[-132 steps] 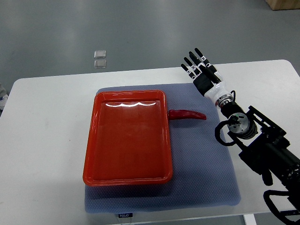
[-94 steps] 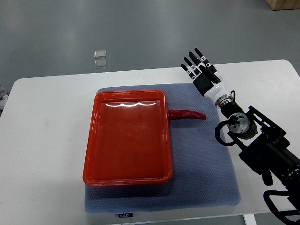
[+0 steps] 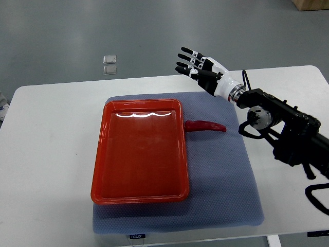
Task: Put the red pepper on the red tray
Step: 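Move the right hand forward and over the red pepper, then lower the right hand onto the red pepper and close fingers around it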
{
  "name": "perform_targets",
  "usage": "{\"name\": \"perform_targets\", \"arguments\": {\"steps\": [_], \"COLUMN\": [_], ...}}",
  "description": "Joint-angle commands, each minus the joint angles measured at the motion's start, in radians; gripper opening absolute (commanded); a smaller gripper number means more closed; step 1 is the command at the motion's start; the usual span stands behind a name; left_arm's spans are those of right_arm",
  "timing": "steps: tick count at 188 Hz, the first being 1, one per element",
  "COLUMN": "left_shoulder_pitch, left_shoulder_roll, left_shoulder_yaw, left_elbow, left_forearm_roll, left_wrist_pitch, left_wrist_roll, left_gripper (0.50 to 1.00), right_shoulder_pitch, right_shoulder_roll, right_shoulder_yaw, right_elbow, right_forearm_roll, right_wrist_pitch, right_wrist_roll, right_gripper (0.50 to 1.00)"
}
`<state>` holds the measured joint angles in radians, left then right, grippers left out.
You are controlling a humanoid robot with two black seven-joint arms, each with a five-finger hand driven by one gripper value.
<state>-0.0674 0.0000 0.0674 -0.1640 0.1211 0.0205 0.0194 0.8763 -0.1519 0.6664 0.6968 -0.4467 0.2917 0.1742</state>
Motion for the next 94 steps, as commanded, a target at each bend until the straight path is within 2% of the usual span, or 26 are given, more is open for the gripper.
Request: {"name": "perform_targets", "arguments": {"steps": [1, 5, 14, 15, 41, 62, 94], "left_shoulder_pitch": [-0.002, -0.005, -0.005, -0.008, -0.008, -0.008, -0.008], "left_shoulder_roll": [0.000, 0.000, 0.000, 0.000, 0.000, 0.000, 0.000], "left_shoulder_yaw": [0.000, 0.000, 0.000, -0.001, -0.001, -0.001, -0.001], "left_elbow": [0.000, 0.000, 0.000, 0.000, -0.002, -0.003, -0.002], "left_forearm_roll": [0.000, 0.000, 0.000, 0.000, 0.000, 0.000, 0.000], "left_wrist_pitch": [0.001, -0.001, -0.001, -0.001, -0.002, -0.004, -0.004], "left_wrist_roll": [-0.001, -0.001, -0.001, -0.001, -0.001, -0.001, -0.001], "left_gripper": [1.000, 1.000, 1.000, 1.000, 1.000, 1.000, 1.000], "right_shoulder_pitch": [0.122, 0.162, 0.162, 0.226, 0.398, 0.451, 0.498], "right_shoulder_roll": [-0.089, -0.113, -0.113, -0.156, -0.238, -0.248, -0.287], "right_shoulder_yaw": [-0.194, -0.264, -0.264, -0.387, -0.666, -0.763, -0.797], "right_elbow": [0.015, 0.032, 0.032, 0.071, 0.168, 0.199, 0.271], "right_forearm_roll": [-0.175, -0.230, -0.230, -0.313, -0.425, -0.429, -0.422], "right_wrist_pitch": [0.018, 0.030, 0.030, 0.046, 0.049, 0.046, 0.050], "right_wrist_roll": [-0.024, -0.028, -0.029, -0.039, -0.068, -0.101, -0.151], "right_gripper": [0.911, 0.911, 0.911, 0.911, 0.909, 0.909, 0.909]}}
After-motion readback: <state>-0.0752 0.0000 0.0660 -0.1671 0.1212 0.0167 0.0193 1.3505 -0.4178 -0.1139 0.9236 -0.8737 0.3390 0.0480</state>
